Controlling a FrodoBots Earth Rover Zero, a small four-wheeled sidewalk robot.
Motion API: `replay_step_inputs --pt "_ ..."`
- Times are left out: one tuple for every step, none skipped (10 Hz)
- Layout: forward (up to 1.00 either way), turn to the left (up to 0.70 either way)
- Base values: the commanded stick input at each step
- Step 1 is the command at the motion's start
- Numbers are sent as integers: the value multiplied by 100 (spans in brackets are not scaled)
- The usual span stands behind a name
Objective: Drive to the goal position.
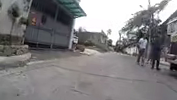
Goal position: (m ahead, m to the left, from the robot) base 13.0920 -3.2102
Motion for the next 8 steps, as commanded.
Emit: replay_step_inputs --pt "79 -8" --pt "79 -8" --pt "79 -8" --pt "79 -8" --pt "79 -8" --pt "77 -9" --pt "73 -13" --pt "72 -12"
